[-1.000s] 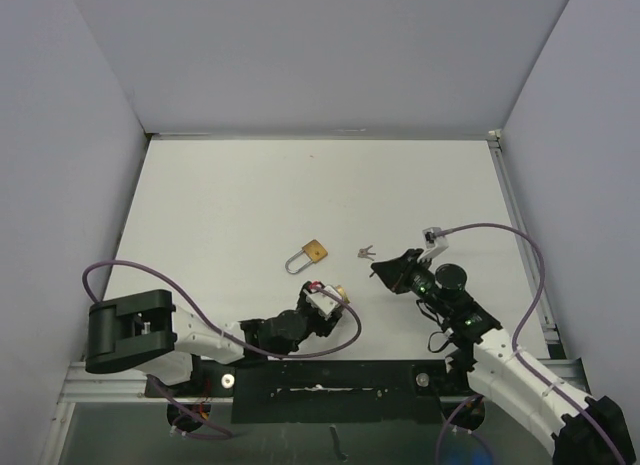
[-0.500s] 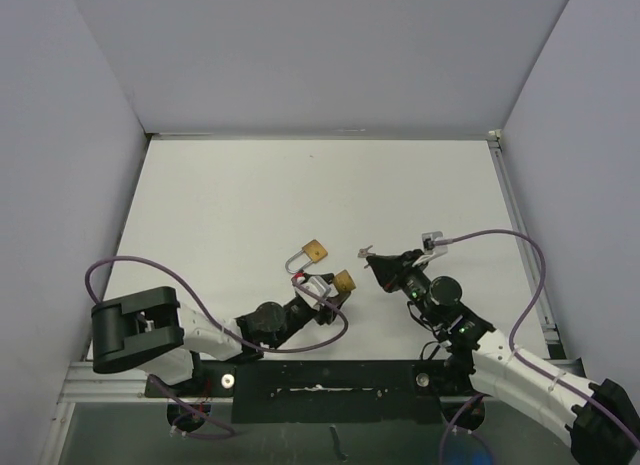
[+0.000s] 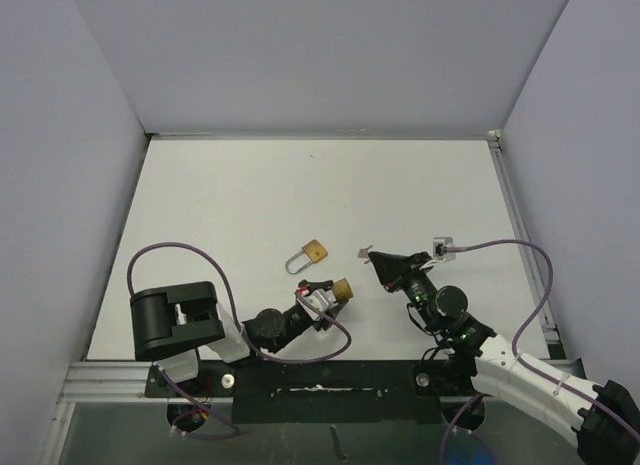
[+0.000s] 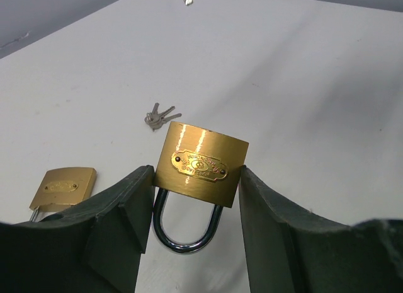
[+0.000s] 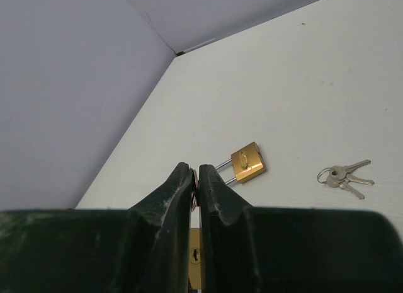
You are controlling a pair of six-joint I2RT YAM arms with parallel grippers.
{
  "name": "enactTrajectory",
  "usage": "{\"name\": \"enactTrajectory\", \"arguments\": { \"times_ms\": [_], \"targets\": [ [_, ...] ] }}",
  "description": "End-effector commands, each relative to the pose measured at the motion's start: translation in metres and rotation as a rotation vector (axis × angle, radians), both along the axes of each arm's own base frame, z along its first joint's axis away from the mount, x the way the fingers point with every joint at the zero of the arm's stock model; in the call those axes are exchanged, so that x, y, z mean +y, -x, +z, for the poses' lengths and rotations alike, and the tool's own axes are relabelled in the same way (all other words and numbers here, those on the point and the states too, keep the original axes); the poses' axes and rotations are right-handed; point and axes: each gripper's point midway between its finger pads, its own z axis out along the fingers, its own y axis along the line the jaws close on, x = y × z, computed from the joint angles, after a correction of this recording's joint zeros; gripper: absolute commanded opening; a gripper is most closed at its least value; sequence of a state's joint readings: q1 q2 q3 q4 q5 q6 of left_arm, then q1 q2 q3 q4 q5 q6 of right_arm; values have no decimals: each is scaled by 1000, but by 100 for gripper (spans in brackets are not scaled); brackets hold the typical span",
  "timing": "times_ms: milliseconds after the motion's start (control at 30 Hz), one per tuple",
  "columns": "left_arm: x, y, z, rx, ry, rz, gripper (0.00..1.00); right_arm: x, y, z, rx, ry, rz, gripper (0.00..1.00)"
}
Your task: Unlock with the key
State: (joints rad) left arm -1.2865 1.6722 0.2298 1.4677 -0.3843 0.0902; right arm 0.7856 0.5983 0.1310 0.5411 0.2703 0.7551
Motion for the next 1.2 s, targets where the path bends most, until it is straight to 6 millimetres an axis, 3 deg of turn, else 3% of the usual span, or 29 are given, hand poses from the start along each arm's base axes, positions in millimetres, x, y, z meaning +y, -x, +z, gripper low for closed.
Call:
{"name": "enactTrajectory", "arguments": {
  "times_ms": [0,533,1167],
  "targets": [
    [-10,-3,107,-147,377,-3,0,-2,-1,23,-62,-101,-30,0],
    [-7,-4,150,-221,457,9,0,4,7,20,-52,-146,-35,0],
    [0,-9,157,-223,477,52,0,12,15,20,-60,-136,-5,0]
  ]
}}
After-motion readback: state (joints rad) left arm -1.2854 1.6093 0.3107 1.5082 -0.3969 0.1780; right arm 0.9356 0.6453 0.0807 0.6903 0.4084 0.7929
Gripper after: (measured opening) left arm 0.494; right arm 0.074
